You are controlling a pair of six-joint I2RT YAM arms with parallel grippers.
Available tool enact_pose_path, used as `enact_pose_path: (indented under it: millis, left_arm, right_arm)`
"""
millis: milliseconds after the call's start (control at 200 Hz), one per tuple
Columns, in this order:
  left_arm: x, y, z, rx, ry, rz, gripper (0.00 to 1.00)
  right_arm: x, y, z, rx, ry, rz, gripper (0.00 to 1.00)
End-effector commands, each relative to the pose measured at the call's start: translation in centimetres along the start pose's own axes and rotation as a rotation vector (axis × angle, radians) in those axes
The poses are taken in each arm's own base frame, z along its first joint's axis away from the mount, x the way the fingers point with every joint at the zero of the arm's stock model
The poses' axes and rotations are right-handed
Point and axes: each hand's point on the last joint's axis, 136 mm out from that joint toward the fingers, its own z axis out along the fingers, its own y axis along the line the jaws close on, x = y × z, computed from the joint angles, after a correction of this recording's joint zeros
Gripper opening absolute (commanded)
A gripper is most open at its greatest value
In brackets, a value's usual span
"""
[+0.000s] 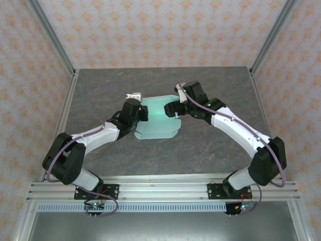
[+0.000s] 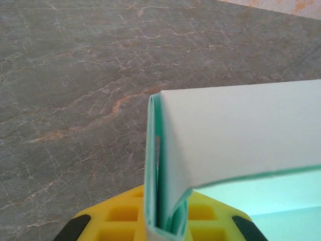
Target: Fold the paper box
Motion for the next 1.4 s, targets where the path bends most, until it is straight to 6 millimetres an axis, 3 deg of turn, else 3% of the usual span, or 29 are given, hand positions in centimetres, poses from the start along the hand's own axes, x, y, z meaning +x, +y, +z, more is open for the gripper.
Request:
enact_pose_path:
  millis: [0, 90, 180, 390, 555, 811, 1121, 1396]
  left_arm:
    - [-1.3, -1.2, -0.3, 0.025, -0.025, 0.016, 0.0]
    - [-1.4, -1.2, -0.3, 0.025, -0.025, 0.017, 0.0]
    - [-1.5, -1.3, -0.4, 0.027, -0.029, 0.015, 0.0]
    - [-1.7, -1.5, -0.4, 0.033, -0.028, 0.015, 0.0]
    - [-1.7, -1.5, -0.5, 0.034, -0.029, 0.016, 0.0]
    - [-1.7, -1.5, -0.5, 0.037, -0.027, 0.019, 0.0]
    - [-1.5, -1.8, -0.4, 0.055, -0.018, 0.019, 0.0]
    - [-1.5, -2.3, -0.5, 0.076, -0.017, 0.017, 0.0]
  right_arm:
    - [0.0, -1.0, -2.4, -0.037, -0.033, 0.007, 0.91]
    - [-0.5, -2.4, -4.0, -0.082, -0.097, 0.045, 0.88]
    - [-0.1, -3.5, -4.2, -0.137, -0.126, 0.071, 0.82]
    - [1.6, -3.0, -1.2, -0.238, -0.076, 0.021, 0.65]
    - [1.4, -2.4, 0.8, -0.314, -0.054, 0.003, 0.58]
    - [0.4, -1.1, 1.8, -0.403, -0.06, -0.006, 0.5]
    - [-0.7, -1.2, 3.2, -0.305, -0.056, -0.022, 0.47]
    - [-1.9, -2.5, 4.6, -0.081, -0.073, -0.027, 0.31]
